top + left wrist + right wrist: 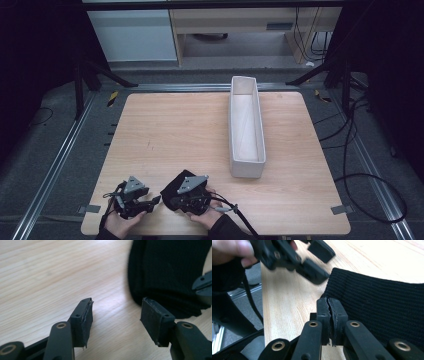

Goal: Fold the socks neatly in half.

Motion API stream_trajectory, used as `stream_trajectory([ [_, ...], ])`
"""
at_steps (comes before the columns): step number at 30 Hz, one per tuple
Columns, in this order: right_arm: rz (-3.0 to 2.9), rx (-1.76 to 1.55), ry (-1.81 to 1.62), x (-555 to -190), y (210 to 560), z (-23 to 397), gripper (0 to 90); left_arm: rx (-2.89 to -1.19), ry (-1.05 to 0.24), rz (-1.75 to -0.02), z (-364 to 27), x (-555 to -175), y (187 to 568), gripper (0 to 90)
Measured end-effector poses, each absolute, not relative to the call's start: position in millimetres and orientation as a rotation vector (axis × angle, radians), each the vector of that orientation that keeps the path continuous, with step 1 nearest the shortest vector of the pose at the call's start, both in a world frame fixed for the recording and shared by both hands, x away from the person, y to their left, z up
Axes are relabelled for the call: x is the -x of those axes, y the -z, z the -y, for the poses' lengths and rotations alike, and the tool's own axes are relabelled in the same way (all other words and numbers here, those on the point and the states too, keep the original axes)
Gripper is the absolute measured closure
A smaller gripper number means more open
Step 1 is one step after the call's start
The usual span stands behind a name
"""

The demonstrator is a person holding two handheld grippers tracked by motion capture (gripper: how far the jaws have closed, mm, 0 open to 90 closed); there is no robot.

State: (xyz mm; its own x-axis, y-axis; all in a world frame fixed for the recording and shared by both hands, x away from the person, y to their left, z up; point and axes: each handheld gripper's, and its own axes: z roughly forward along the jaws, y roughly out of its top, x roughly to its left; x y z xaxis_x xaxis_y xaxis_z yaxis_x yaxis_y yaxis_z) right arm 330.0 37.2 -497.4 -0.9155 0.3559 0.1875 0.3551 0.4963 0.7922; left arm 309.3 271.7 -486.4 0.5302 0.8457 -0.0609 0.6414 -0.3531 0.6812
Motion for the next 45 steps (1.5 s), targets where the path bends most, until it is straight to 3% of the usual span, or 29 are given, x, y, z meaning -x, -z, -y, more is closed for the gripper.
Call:
stream_trajectory([
  [9, -2.704, -0.63, -1.446, -326, 499, -40, 77.2, -1.943, -0.406, -1.207, -266, -319, 465, 36.4],
  [19, -2.667, -0.644, -1.471, -322, 494, -34, 68.7, -2.077, -0.403, -1.195, -252, -324, 483, 36.1],
  [24, -2.505, -0.771, -1.426, -342, 480, -7, 75.5, -2.082, -0.413, -1.185, -252, -323, 484, 36.2],
  [30, -2.487, -0.865, -1.233, -356, 505, 10, 87.1, -2.099, -0.427, -1.175, -252, -321, 484, 36.2],
  [40, -2.429, -0.806, -1.296, -365, 487, -14, 86.7, -2.111, -0.438, -1.156, -251, -319, 484, 36.1],
  [45, -2.438, -0.842, -1.229, -384, 497, -36, 88.6, -2.118, -0.444, -1.146, -250, -319, 484, 36.1],
])
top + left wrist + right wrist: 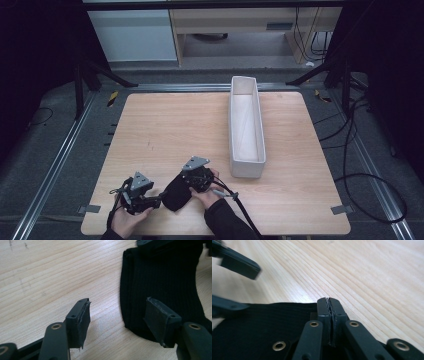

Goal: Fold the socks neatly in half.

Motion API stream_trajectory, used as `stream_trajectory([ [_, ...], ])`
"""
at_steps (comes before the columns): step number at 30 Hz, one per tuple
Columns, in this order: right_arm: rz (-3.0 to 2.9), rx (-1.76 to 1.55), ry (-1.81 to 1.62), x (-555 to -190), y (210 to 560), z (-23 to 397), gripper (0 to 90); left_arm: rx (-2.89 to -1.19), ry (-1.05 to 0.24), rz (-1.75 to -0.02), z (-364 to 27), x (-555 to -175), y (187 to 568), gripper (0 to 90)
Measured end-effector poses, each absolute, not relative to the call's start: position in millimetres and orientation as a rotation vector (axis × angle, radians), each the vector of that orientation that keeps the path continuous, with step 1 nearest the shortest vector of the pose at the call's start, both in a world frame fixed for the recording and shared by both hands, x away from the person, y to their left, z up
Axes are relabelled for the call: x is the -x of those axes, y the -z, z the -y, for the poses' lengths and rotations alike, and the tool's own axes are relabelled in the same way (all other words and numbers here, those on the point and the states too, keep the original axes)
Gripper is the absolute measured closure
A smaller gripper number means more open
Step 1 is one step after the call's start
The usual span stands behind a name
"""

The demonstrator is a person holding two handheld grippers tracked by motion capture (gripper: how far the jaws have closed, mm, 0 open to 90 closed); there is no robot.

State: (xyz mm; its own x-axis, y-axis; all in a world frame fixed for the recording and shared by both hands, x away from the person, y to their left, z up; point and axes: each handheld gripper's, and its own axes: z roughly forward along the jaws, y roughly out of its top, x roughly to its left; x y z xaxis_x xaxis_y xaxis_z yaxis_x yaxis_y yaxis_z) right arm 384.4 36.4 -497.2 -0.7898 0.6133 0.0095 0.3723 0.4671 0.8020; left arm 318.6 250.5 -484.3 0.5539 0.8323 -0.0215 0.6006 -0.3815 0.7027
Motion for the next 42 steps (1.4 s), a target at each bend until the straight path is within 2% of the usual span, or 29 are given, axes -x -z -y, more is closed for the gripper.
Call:
stream_trajectory([
  [5, -2.445, -0.866, -1.194, -389, 504, -40, 89.0, -2.115, -0.441, -1.145, -251, -319, 484, 36.0],
  [14, -2.354, -0.906, -1.298, -384, 480, 1, 71.6, -2.053, -0.436, -1.107, -254, -311, 474, 35.7],
  [21, -2.395, -0.969, -1.272, -375, 498, 19, 59.5, -2.123, -0.403, -1.075, -251, -297, 477, 34.7],
  [23, -2.409, -0.981, -1.263, -374, 503, 19, 59.1, -2.152, -0.391, -1.073, -250, -297, 482, 34.8],
  [29, -2.421, -1.018, -1.255, -374, 509, 17, 61.0, -2.164, -0.377, -1.071, -249, -299, 486, 35.1],
  [42, -2.425, -1.041, -1.285, -370, 508, 16, 83.0, -2.176, -0.377, -1.071, -246, -301, 489, 35.4],
])
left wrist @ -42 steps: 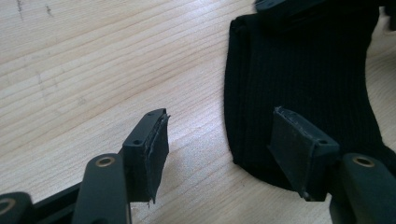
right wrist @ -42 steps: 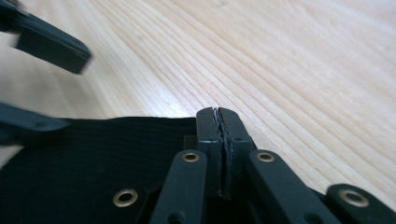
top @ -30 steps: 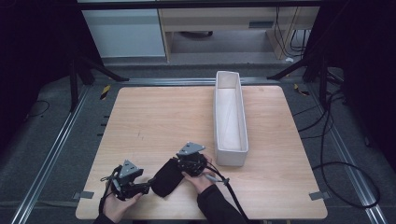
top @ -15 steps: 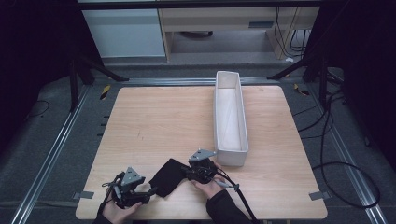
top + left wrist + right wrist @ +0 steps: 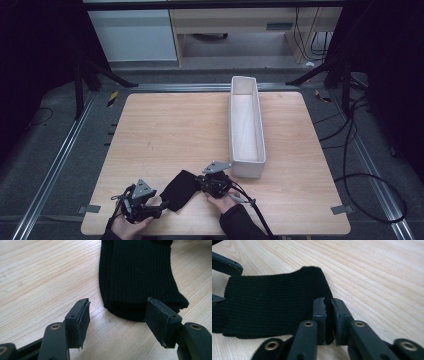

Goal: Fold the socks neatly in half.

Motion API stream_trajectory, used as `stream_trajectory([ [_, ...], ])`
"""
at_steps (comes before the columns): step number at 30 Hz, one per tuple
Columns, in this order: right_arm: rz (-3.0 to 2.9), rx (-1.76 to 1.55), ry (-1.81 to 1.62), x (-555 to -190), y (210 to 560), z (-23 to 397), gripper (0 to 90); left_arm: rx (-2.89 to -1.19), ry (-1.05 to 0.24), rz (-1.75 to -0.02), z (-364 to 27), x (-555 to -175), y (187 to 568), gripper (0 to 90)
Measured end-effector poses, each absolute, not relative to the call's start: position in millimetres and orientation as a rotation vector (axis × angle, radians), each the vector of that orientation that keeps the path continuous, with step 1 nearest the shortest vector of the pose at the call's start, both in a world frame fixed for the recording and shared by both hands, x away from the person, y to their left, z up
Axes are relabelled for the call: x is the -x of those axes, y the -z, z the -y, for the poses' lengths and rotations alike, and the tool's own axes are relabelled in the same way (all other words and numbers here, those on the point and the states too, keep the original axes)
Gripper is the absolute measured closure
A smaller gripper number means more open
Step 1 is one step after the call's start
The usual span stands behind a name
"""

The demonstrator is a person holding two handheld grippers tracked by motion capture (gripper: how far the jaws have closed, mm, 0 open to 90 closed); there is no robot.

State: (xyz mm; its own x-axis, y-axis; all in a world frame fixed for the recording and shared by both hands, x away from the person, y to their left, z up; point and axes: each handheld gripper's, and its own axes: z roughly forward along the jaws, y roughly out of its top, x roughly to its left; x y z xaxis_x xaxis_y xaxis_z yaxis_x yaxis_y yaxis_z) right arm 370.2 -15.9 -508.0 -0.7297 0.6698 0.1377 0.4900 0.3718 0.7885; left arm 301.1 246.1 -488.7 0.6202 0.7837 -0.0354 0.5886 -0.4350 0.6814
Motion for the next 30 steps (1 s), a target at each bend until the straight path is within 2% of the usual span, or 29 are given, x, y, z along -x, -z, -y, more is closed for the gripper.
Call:
stream_trajectory([
  [11, -2.415, -0.769, -1.427, -361, 462, 0, 84.4, -2.148, -0.402, -1.097, -240, -312, 491, 35.5],
  [16, -2.456, -0.641, -1.433, -353, 454, -12, 84.5, -2.138, -0.409, -1.11, -238, -316, 491, 35.3],
  [20, -2.52, -0.528, -1.396, -344, 457, -22, 84.5, -2.133, -0.413, -1.123, -238, -319, 492, 35.2],
  [30, -2.609, -0.535, -1.397, -339, 482, -24, 84.1, -2.135, -0.408, -1.142, -240, -320, 493, 35.3],
])
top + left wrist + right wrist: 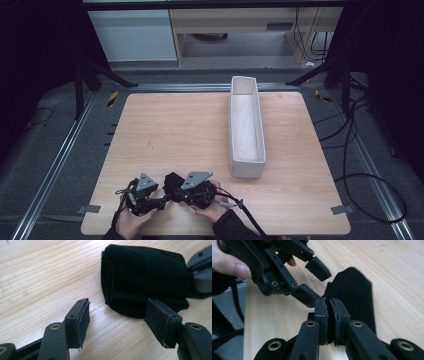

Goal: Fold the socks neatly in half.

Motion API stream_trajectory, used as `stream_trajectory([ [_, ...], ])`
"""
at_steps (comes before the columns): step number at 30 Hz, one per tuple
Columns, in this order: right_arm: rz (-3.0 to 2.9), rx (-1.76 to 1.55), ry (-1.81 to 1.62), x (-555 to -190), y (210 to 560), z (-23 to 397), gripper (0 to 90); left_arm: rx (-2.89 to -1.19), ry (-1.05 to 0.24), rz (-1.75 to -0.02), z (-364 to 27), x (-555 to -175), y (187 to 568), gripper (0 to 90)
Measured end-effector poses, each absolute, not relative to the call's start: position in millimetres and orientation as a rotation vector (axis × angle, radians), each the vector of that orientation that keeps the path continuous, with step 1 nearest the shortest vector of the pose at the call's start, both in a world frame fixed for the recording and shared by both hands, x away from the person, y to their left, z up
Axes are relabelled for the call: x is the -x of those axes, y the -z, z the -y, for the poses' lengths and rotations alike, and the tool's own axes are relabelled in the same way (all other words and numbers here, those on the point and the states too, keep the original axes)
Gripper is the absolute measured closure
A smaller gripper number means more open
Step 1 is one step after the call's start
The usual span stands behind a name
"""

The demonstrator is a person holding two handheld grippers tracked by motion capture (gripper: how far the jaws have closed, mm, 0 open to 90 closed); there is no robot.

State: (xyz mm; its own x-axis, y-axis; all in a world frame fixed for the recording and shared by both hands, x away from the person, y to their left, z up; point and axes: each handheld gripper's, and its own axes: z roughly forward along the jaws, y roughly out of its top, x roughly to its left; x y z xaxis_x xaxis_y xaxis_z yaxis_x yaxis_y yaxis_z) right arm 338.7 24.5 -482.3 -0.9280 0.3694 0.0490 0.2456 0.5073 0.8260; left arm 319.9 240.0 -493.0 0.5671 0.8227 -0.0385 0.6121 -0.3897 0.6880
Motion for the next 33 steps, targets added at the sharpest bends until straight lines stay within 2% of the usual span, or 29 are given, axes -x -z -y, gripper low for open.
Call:
stream_trajectory([
  [6, -2.624, -0.544, -1.397, -338, 487, -28, 82.0, -2.106, -0.407, -1.169, -250, -319, 489, 36.7],
  [13, -2.628, -0.532, -1.37, -337, 484, -32, 78.0, -1.948, -0.389, -1.218, -267, -328, 463, 35.2],
  [18, -2.619, -0.522, -1.367, -333, 485, -35, 73.4, -1.984, -0.394, -1.164, -245, -350, 454, 33.5],
  [22, -2.612, -0.536, -1.38, -331, 486, -35, 73.0, -2.029, -0.398, -1.168, -235, -356, 459, 32.6],
  [30, -2.595, -0.584, -1.439, -330, 479, -29, 64.4, -2.051, -0.395, -1.185, -247, -346, 469, 31.3],
  [33, -2.564, -0.611, -1.504, -332, 471, -24, 64.5, -2.029, -0.374, -1.209, -255, -341, 474, 31.3],
])
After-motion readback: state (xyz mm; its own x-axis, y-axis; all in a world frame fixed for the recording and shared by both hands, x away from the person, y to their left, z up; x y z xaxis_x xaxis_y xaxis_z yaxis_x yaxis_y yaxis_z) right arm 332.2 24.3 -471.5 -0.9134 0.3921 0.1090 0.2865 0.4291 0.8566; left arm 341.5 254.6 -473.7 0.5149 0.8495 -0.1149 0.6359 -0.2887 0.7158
